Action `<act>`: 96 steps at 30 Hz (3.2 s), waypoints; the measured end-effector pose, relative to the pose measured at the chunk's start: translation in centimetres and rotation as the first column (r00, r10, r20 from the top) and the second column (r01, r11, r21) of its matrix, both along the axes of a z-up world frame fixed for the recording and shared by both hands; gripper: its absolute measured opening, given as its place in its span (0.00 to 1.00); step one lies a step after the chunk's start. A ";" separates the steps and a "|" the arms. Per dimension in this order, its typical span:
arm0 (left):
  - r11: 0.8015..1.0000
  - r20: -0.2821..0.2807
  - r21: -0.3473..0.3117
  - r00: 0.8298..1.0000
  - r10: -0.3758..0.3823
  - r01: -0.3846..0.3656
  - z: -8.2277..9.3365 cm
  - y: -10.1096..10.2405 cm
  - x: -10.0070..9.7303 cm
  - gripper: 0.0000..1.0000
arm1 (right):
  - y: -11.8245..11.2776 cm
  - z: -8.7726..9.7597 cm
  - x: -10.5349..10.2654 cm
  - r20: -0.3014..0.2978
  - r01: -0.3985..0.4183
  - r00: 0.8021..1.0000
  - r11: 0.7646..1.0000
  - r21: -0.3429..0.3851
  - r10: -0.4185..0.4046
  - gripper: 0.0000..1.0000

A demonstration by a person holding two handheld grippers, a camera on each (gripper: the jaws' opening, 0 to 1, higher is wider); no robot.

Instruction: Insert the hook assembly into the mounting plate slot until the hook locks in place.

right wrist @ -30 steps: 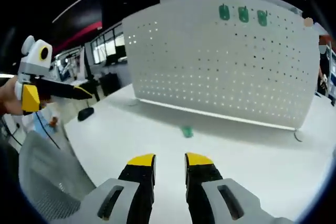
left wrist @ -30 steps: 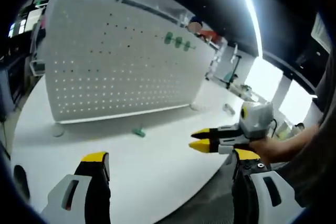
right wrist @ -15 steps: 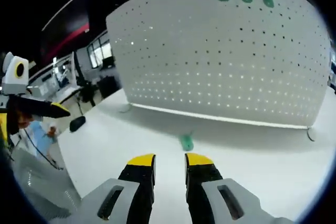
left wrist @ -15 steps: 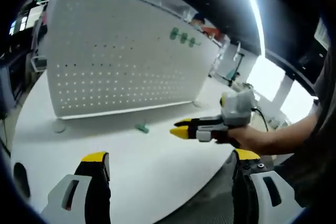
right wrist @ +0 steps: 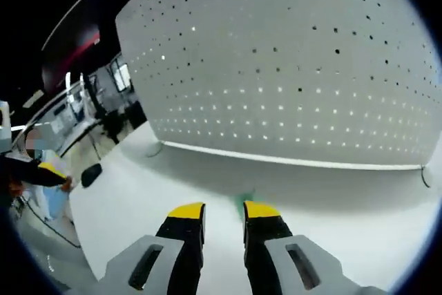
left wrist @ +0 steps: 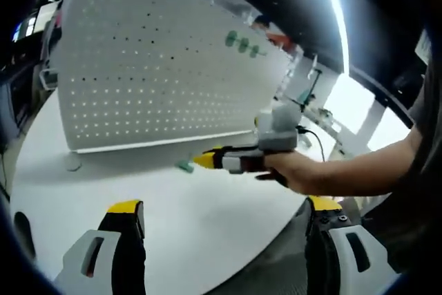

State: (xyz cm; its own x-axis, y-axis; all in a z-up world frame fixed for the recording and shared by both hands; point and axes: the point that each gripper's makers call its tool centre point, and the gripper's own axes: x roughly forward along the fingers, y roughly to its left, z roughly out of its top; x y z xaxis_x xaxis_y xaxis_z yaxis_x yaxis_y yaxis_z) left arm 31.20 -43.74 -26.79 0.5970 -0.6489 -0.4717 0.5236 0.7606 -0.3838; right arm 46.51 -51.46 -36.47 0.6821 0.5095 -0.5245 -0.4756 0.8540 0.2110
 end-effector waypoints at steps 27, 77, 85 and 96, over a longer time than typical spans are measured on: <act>0.999 -0.056 -0.012 0.998 0.039 -0.040 -1.7 1.2 0.8 0.97 | -0.6 -2.4 4.4 -0.084 0.055 0.995 0.998 0.001 -0.055 0.19; 0.998 -0.032 -0.017 0.998 0.058 -0.058 -0.6 1.4 1.2 0.96 | -1.4 1.1 5.4 0.033 0.008 0.999 0.999 -0.044 -0.007 0.00; 0.999 0.000 -0.007 0.999 0.040 -0.040 0.6 0.3 1.0 0.97 | -2.6 4.8 3.9 0.104 0.019 0.994 1.000 -0.017 -0.018 0.00; 0.999 0.023 0.006 0.999 0.048 -0.049 2.4 -0.2 0.8 0.96 | -3.6 7.8 1.0 0.154 0.002 0.988 1.000 0.019 -0.005 0.00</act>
